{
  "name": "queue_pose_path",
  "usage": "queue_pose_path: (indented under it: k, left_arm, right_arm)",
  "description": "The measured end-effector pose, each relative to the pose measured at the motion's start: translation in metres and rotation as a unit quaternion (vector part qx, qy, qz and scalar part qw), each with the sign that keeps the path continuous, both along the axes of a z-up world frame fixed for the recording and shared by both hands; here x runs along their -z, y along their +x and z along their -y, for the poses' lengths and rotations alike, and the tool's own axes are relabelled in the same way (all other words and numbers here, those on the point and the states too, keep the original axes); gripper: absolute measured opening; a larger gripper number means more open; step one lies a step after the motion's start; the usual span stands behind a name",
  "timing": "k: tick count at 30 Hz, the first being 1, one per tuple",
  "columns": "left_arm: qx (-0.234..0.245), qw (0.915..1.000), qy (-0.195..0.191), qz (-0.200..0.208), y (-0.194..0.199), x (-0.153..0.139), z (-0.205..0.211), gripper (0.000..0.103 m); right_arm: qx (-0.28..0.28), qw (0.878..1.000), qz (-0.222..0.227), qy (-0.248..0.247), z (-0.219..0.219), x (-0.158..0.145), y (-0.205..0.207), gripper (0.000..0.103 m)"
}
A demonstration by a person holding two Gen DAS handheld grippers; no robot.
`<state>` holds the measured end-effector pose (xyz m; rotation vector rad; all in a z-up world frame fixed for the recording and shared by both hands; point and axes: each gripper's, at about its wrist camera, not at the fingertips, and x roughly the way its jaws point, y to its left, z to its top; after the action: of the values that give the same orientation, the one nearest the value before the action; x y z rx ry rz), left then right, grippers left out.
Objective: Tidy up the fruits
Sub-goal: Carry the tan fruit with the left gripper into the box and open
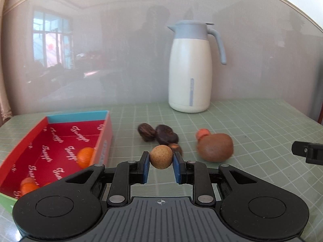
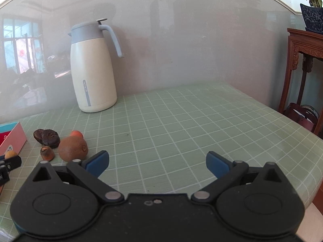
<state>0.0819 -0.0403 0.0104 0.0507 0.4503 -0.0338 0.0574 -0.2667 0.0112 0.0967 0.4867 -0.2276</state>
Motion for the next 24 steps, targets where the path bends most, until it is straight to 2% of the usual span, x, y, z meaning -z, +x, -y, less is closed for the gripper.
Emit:
queue_pose_path:
  k: [14, 24]
  left_arm:
    - [-0.082, 0.9965, -0.004, 0.017, -0.004, -0.008, -0.062, 0.025]
    - [-0.148, 0.9886, -0.029, -0.012, 0.01, 0.001, -0.106, 0.025]
  right_arm:
    - [-0.033, 0.999, -0.006, -0.014, -0.033, 0.0, 0.011, 0.103]
    - [-0.043, 0.999, -0.009, -0.014, -0.044, 0.002, 0.014, 0.103]
